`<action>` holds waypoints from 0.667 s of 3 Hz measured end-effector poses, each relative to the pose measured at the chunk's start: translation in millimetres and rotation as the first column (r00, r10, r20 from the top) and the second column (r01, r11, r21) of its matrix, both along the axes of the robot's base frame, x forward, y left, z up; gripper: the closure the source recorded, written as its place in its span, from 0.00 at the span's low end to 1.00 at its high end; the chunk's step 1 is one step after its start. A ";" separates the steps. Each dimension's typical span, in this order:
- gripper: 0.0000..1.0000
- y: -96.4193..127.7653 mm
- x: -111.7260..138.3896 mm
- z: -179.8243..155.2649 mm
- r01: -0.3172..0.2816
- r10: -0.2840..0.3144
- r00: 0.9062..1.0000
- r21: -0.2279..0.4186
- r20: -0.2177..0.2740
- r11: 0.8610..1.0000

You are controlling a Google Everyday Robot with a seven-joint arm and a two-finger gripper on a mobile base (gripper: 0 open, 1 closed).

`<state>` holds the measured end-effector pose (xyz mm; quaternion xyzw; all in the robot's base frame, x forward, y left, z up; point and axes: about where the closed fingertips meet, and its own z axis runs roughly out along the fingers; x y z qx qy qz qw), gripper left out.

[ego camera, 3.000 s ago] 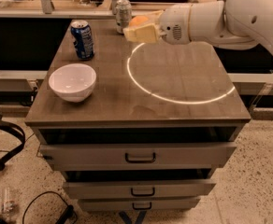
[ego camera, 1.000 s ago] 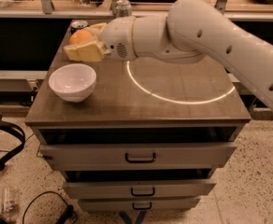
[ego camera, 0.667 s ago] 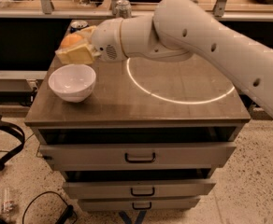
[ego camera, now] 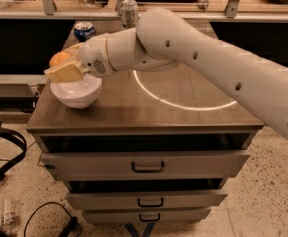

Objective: Place orange into white bowl

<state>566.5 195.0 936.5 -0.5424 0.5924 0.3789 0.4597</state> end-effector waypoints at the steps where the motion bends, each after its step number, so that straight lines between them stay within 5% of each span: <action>1: 1.00 9.6 -1.7 -18.0 -0.014 0.014 0.999 -0.005 -0.029 1.000; 2: 0.82 11.4 -3.1 -17.0 -0.018 0.018 0.999 -0.005 -0.027 1.000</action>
Offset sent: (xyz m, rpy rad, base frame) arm -0.0014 0.0084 -0.0154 -0.0042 0.0245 0.0122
